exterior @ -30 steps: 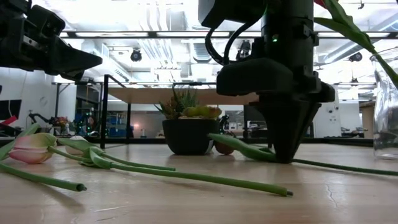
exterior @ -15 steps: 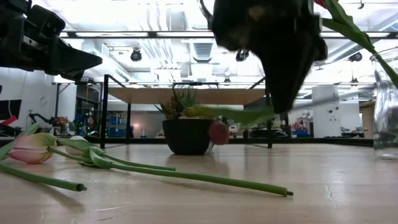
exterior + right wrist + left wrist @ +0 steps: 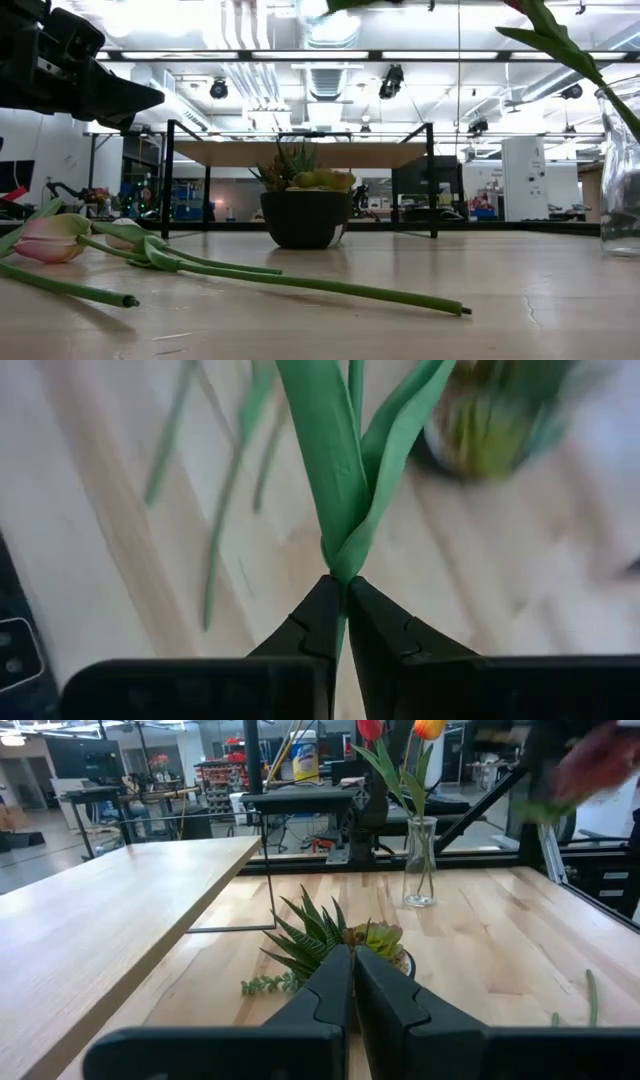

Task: Pick and place flowers into a vace then onto a shelf
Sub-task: Put the dark red flower into the right transparent vase

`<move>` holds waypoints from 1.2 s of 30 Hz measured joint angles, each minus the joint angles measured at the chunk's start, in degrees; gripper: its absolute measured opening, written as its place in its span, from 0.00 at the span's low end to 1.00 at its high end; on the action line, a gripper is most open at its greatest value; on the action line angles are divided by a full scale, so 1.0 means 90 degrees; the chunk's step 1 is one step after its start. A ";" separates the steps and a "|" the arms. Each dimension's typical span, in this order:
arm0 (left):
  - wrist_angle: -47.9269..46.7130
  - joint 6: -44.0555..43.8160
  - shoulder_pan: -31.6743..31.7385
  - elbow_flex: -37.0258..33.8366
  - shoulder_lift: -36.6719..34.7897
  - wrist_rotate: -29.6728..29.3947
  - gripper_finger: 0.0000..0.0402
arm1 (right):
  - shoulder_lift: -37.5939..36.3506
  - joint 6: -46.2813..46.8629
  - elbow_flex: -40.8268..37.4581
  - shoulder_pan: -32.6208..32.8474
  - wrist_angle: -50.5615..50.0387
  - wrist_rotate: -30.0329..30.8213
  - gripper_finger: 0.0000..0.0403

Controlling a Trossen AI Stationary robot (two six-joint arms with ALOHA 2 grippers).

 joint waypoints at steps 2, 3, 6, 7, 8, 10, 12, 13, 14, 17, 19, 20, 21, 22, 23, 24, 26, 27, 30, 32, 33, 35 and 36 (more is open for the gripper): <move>0.0000 0.0001 -0.0001 0.0002 0.0000 0.0000 0.00 | 0.0000 -0.0424 0.0163 0.0209 0.0001 0.0565 0.03; -0.0001 0.0002 -0.0001 0.0001 0.0000 0.0000 0.00 | 0.0000 -0.0636 0.0239 0.0312 0.0007 0.0801 0.03; 0.0000 0.0000 -0.0001 0.0000 0.0000 0.0000 0.00 | -0.0005 -0.1283 0.0398 0.0633 0.0010 0.1395 0.03; -0.0001 0.0000 -0.0002 0.0000 0.0002 0.0000 0.00 | -0.0005 -0.1408 0.0440 0.0734 0.0013 0.1596 0.03; -0.0001 0.0000 -0.0002 0.0000 0.0000 0.0000 0.00 | -0.0005 -0.1527 0.0477 0.0837 0.0013 0.1773 0.03; 0.0000 0.0000 -0.0002 0.0000 0.0000 0.0000 0.00 | -0.0007 -0.1710 0.0536 0.1043 0.0004 0.2122 0.03; 0.0000 0.0000 -0.0002 0.0000 0.0000 0.0000 0.00 | -0.0018 -0.1760 0.0592 0.1239 -0.0050 0.2407 0.03; 0.0000 0.0000 0.0000 0.0000 0.0000 0.0000 0.00 | -0.0047 -0.1772 0.0597 0.1326 -0.0070 0.2501 0.03; 0.0000 0.0000 -0.0002 0.0001 0.0000 0.0000 0.00 | -0.0080 -0.1769 0.0594 0.1408 -0.0074 0.2548 0.03; 0.0000 0.0000 -0.0002 0.0000 0.0000 0.0000 0.00 | -0.0225 -0.1768 0.0572 0.1604 -0.0061 0.2566 0.03; 0.0000 0.0000 -0.0002 0.0001 0.0000 -0.0001 0.00 | -0.0290 -0.1787 0.0558 0.1669 0.0072 0.2566 0.03; 0.0000 0.0000 0.0000 0.0000 0.0000 0.0000 0.00 | -0.0318 -0.1869 0.0539 0.1690 0.0234 0.2534 0.03; 0.0000 0.0000 -0.0002 0.0000 0.0000 -0.0002 0.00 | -0.0331 -0.2028 0.0531 0.1699 0.0439 0.2390 0.03; 0.0001 0.0000 -0.0001 0.0001 0.0000 -0.0002 0.00 | -0.0347 -0.2244 0.0530 0.1694 0.0694 0.2126 0.03; 0.0000 0.0000 0.0000 0.0001 0.0002 0.0000 0.00 | -0.0353 -0.2462 0.0523 0.1692 0.0955 0.1825 0.03; 0.0002 0.0000 -0.0001 0.0000 0.0001 -0.0001 0.00 | -0.0355 -0.2703 0.0511 0.1662 0.1215 0.1481 0.03; 0.0001 0.0000 -0.0002 0.0000 0.0002 -0.0002 0.00 | -0.0355 -0.3221 0.0482 0.1617 0.1696 0.0844 0.03; 0.0002 0.0000 -0.0002 0.0000 0.0002 -0.0002 0.00 | -0.0355 -0.3521 0.0473 0.1610 0.1827 0.0676 0.03; 0.0002 0.0000 0.0000 0.0002 0.0002 -0.0002 0.00 | -0.0426 -0.4207 0.0410 0.1607 0.1875 0.0776 0.03; 0.0002 0.0000 0.0000 0.0000 0.0000 -0.0002 0.00 | -0.0575 -0.4599 0.0261 0.1607 0.2005 0.0912 0.03; 0.0002 0.0000 0.0000 0.0002 0.0001 -0.0002 0.00 | -0.0683 -0.4852 0.0145 0.1579 0.2186 0.0895 0.03; 0.0003 0.0000 0.0000 0.0001 0.0000 -0.0002 0.00 | -0.0952 -0.5385 -0.0184 0.1442 0.2876 0.0600 0.03; 0.0005 0.0000 0.0000 0.0000 0.0002 0.0000 0.00 | -0.1113 -0.5642 -0.0395 0.1340 0.3219 0.0278 0.03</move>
